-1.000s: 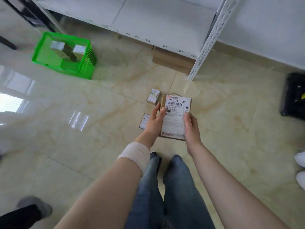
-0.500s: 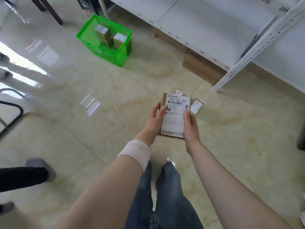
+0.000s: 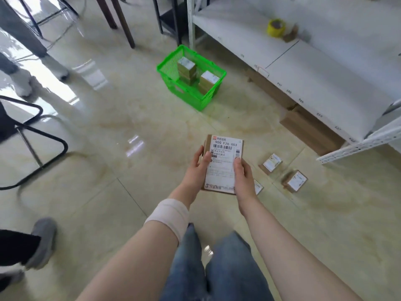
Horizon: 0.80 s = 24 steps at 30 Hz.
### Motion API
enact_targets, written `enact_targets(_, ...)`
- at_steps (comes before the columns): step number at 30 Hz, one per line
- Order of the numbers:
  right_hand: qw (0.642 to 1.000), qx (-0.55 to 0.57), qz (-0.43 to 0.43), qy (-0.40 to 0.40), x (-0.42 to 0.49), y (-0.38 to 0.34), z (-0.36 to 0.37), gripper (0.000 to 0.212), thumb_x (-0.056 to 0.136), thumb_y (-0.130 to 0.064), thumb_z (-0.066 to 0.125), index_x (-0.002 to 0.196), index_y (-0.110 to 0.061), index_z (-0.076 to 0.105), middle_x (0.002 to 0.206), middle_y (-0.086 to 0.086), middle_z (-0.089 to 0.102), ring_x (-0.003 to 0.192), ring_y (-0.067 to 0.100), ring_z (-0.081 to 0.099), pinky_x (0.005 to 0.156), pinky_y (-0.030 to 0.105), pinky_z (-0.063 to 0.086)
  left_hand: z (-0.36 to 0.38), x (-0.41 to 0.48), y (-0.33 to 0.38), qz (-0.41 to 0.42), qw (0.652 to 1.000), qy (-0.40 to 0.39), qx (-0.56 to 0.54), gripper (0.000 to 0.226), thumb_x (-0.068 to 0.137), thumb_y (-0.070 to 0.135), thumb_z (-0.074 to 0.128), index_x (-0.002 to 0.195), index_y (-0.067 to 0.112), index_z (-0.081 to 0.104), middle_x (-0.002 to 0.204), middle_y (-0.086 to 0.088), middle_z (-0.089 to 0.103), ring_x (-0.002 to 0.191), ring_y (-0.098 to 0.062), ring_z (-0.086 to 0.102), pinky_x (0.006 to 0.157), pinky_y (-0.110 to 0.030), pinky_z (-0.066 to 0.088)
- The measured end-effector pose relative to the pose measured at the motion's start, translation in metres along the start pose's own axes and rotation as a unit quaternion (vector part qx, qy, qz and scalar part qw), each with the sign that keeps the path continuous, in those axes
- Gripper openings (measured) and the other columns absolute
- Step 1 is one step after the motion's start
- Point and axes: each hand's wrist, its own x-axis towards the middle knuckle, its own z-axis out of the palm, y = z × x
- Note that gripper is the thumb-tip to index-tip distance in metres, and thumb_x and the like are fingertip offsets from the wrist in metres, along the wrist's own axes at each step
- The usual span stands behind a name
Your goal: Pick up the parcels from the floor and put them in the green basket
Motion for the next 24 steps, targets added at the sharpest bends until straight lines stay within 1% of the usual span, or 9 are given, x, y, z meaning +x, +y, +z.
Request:
enact_targets(3,1.0,-0.003,0.017,0.006,0.01,-0.006,0.04,0.045,0.095,-0.039,0.042,0.134,-0.016,0.043,0.112,0.003,0.06,0.082,0.0,0.058,0.047,0.007,0.047,-0.032,0.02,0.011,-0.015,1.0,0.004,-0.017,0.053,0.096,0.033,0.043,0.145,0.023,0.028,0.11,0.0,0.062,0.08,-0.002,0.061,0.055,-0.01,0.053)
enact_targets(5,1.0,-0.013,0.024,0.013,0.026,-0.015,0.062,0.045,0.095,-0.041,0.043,0.132,-0.017,0.043,0.112,0.003,0.059,0.082,0.002,0.059,0.047,0.009,0.048,-0.045,0.037,0.025,-0.025,1.0,0.002,-0.019,0.053,0.096,0.034,0.043,0.145,0.024,0.027,0.104,0.005,0.062,0.077,-0.001,0.061,0.05,-0.009,0.051)
enact_targets(6,0.999,-0.018,0.024,0.015,0.036,-0.02,0.072,0.044,0.094,-0.042,0.043,0.131,-0.018,0.044,0.11,0.002,0.06,0.082,0.003,0.06,0.048,0.011,0.049,-0.051,0.047,0.033,-0.027,0.999,0.002,-0.024,0.053,0.096,0.033,0.043,0.146,0.024,0.027,0.106,0.004,0.062,0.076,-0.001,0.06,0.049,-0.009,0.05)
enact_targets(8,0.999,-0.024,0.017,0.018,0.056,-0.034,0.093,0.045,0.094,-0.044,0.043,0.13,-0.019,0.044,0.111,0.002,0.061,0.084,0.006,0.062,0.055,0.017,0.052,-0.063,0.071,0.053,-0.025,0.999,0.005,-0.031,0.053,0.096,0.029,0.044,0.146,0.02,0.027,0.118,-0.007,0.061,0.076,-0.001,0.058,0.049,-0.006,0.049)
enact_targets(9,0.999,-0.024,0.012,0.019,0.068,-0.04,0.104,0.045,0.093,-0.045,0.043,0.13,-0.019,0.045,0.113,0.002,0.062,0.086,0.008,0.063,0.06,0.022,0.053,-0.068,0.084,0.064,-0.023,0.999,0.005,-0.029,0.053,0.096,0.028,0.044,0.146,0.019,0.028,0.118,-0.009,0.059,0.075,-0.001,0.057,0.049,-0.005,0.049)
enact_targets(12,1.0,-0.019,0.009,0.011,0.107,-0.061,0.138,0.048,0.092,-0.049,0.043,0.129,-0.018,0.047,0.118,0.005,0.064,0.095,0.017,0.065,0.072,0.032,0.056,-0.086,0.125,0.098,-0.016,0.999,0.009,-0.028,0.053,0.096,0.027,0.044,0.146,0.018,0.028,0.11,-0.006,0.057,0.073,-0.002,0.057,0.05,-0.006,0.05)
enact_targets(16,1.0,-0.019,0.017,-0.017,0.152,-0.094,0.188,0.048,0.091,-0.048,0.046,0.128,-0.017,0.05,0.121,0.009,0.064,0.105,0.023,0.065,0.086,0.04,0.055,-0.115,0.17,0.142,-0.007,0.999,0.037,-0.031,0.052,0.096,0.026,0.045,0.145,0.016,0.03,0.11,-0.004,0.056,0.075,0.001,0.056,0.052,-0.004,0.049)
enact_targets(20,0.999,-0.024,0.018,-0.03,0.192,-0.129,0.235,0.046,0.092,-0.044,0.047,0.128,-0.015,0.05,0.119,0.008,0.064,0.104,0.023,0.064,0.086,0.038,0.053,-0.144,0.214,0.178,-0.005,0.998,0.055,-0.038,0.052,0.095,0.031,0.045,0.144,0.019,0.03,0.122,-0.007,0.058,0.081,0.001,0.058,0.056,-0.005,0.051)
enact_targets(24,0.998,-0.043,0.018,-0.04,0.227,-0.151,0.279,0.048,0.092,-0.045,0.048,0.128,-0.013,0.05,0.119,0.011,0.065,0.099,0.022,0.066,0.081,0.034,0.055,-0.173,0.251,0.207,-0.023,0.996,0.064,-0.054,0.051,0.095,0.034,0.045,0.143,0.021,0.032,0.121,-0.003,0.059,0.083,-0.001,0.06,0.06,-0.009,0.053)
